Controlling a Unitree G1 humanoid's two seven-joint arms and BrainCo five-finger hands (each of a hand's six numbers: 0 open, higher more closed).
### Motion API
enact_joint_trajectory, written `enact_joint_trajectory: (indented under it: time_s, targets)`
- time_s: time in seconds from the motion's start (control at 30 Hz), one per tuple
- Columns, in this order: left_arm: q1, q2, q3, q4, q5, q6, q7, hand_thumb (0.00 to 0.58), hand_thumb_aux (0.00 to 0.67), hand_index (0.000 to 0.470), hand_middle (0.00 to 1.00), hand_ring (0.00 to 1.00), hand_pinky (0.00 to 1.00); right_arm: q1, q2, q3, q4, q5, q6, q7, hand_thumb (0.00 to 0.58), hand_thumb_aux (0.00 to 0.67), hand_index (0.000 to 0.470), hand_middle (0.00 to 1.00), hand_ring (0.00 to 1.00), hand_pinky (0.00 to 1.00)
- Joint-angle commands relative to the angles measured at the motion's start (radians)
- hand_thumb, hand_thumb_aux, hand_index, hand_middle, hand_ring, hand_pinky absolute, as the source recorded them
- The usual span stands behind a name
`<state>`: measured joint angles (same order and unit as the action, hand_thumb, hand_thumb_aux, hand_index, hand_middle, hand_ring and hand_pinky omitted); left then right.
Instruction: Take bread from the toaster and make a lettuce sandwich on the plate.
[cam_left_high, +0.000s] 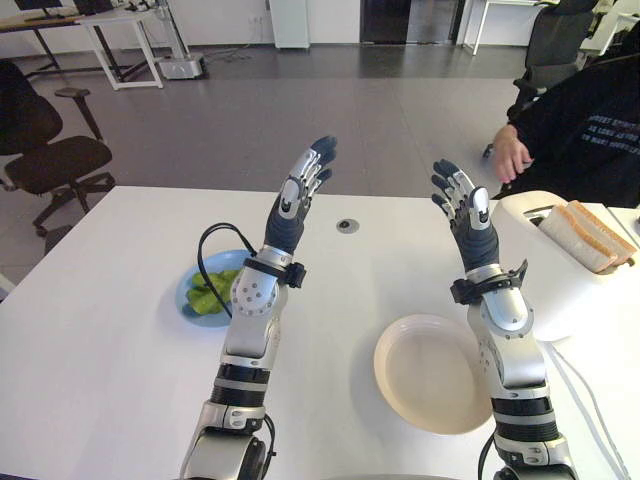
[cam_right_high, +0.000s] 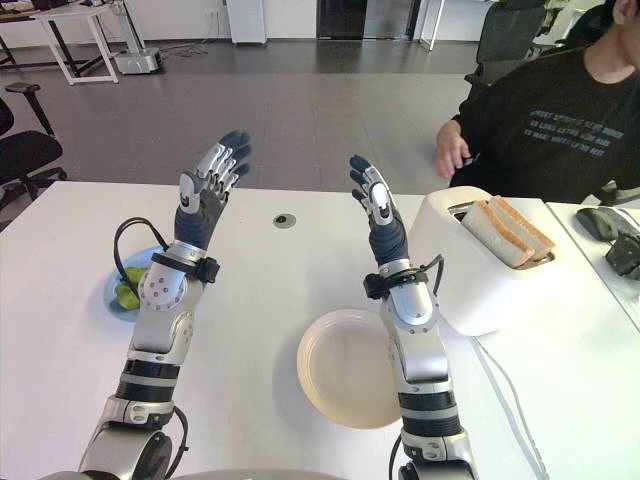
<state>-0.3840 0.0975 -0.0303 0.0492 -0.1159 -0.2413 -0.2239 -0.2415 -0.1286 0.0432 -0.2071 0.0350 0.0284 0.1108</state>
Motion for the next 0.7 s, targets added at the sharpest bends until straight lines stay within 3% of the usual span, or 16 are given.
enact_joint_trajectory:
  time_s: [0.03, 0.37, 0.53, 0.7]
  targets:
    - [0.028, 0.01, -0.006, 0.011, 0.019, 0.017, -0.01, 0.0, 0.0, 0.0, 0.0, 0.0, 0.0, 0.011, -0.007, 0.005, 0.014, -0.002, 0.012, 0.023, 0.0, 0.0, 0.0, 0.0, 0.0, 0.0]
    - [0.044, 0.047, -0.027, 0.043, 0.09, 0.072, -0.03, 0.0, 0.0, 0.0, 0.0, 0.0, 0.0, 0.005, -0.05, -0.01, 0.018, -0.052, 0.014, 0.027, 0.0, 0.0, 0.0, 0.0, 0.0, 0.0]
    - [0.029, 0.114, -0.045, 0.071, 0.222, 0.021, 0.001, 0.0, 0.0, 0.0, 0.0, 0.0, 0.0, -0.114, -0.318, -0.135, 0.044, -0.274, 0.009, -0.015, 0.0, 0.0, 0.0, 0.0, 0.0, 0.0]
    - [0.026, 0.174, -0.046, 0.092, 0.327, -0.018, 0.045, 0.0, 0.0, 0.0, 0.0, 0.0, 0.0, -0.239, -0.661, -0.178, 0.329, -0.602, 0.032, -0.158, 0.0, 0.0, 0.0, 0.0, 0.0, 0.0]
